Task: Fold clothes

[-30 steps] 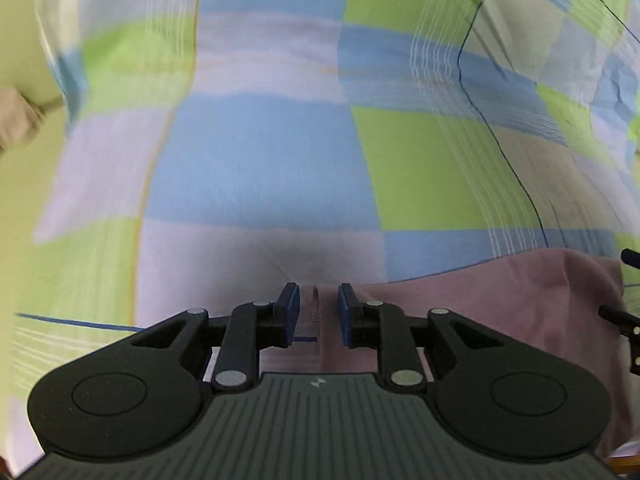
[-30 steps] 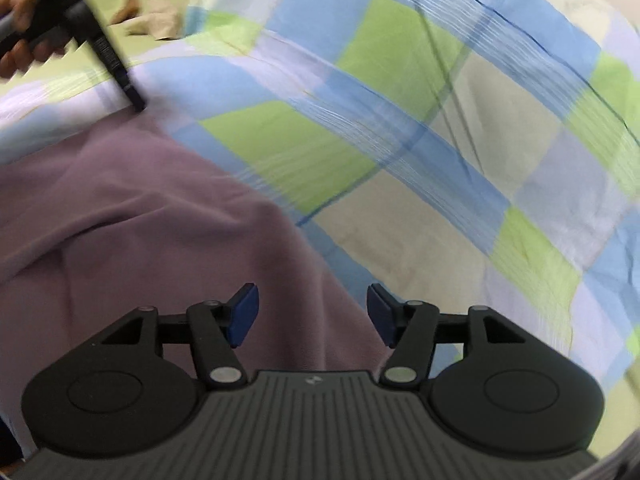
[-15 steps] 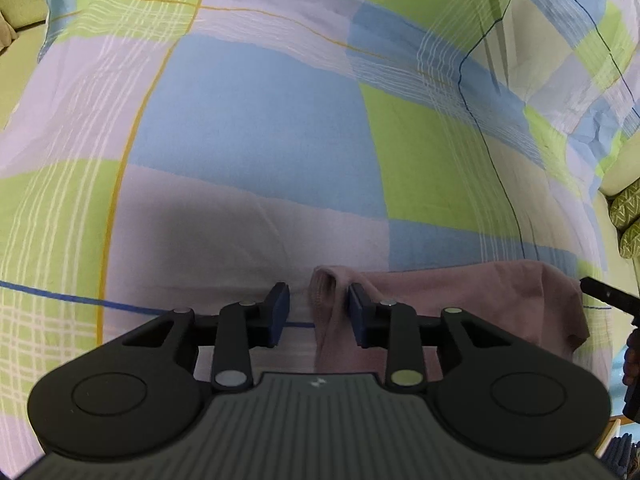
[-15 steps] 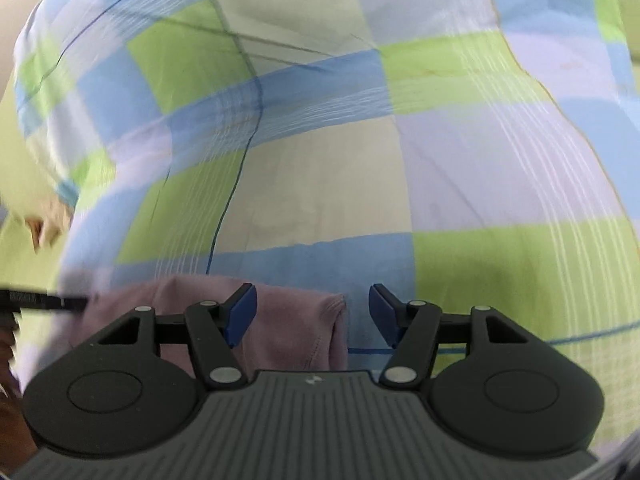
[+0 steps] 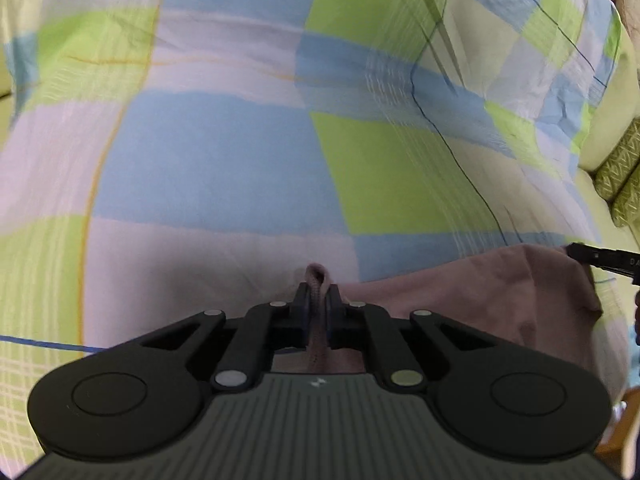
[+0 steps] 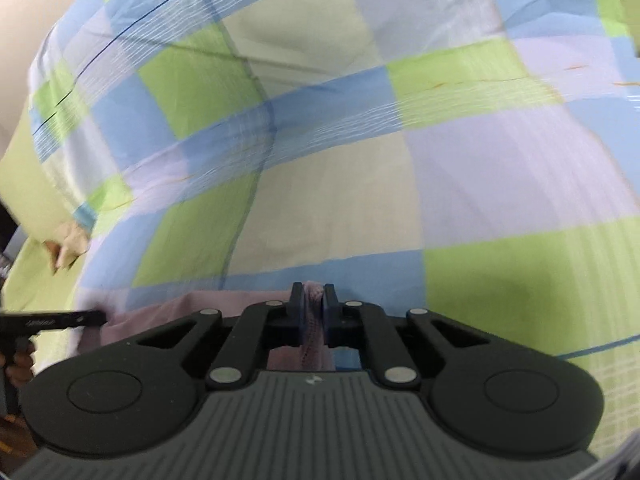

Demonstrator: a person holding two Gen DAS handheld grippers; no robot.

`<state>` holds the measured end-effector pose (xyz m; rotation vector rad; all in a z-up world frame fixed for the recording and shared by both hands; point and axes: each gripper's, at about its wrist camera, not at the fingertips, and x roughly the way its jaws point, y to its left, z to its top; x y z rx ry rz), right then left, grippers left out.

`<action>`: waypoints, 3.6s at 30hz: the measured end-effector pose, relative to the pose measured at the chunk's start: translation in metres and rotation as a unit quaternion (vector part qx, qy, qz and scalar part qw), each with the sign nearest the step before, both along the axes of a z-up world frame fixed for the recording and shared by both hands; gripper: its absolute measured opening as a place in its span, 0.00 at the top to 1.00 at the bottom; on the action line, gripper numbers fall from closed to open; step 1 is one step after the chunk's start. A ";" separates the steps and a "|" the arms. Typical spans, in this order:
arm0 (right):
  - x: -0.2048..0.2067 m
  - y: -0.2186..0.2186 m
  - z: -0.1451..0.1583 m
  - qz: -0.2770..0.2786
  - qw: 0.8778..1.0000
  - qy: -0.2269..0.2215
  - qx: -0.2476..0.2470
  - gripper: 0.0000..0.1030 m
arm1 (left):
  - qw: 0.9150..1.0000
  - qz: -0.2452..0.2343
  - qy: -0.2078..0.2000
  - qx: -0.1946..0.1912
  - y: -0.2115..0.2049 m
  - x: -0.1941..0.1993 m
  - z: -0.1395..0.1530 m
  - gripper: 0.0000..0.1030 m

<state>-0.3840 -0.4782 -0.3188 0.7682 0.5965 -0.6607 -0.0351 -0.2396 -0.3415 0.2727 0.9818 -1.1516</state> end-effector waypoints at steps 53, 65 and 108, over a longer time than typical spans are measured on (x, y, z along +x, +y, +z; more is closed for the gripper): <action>-0.028 0.228 0.000 0.199 0.942 0.212 -0.167 0.72 | 0.813 -0.470 -0.334 0.082 0.122 -0.208 0.001 1.00; -0.039 0.230 0.030 0.157 0.964 0.147 -0.160 0.75 | 0.781 -0.528 -0.303 0.141 0.132 -0.215 -0.002 0.74; 0.150 0.332 0.008 -0.265 0.949 0.146 -0.092 0.74 | 0.648 -0.740 -0.170 -0.063 -0.150 -0.102 0.046 0.63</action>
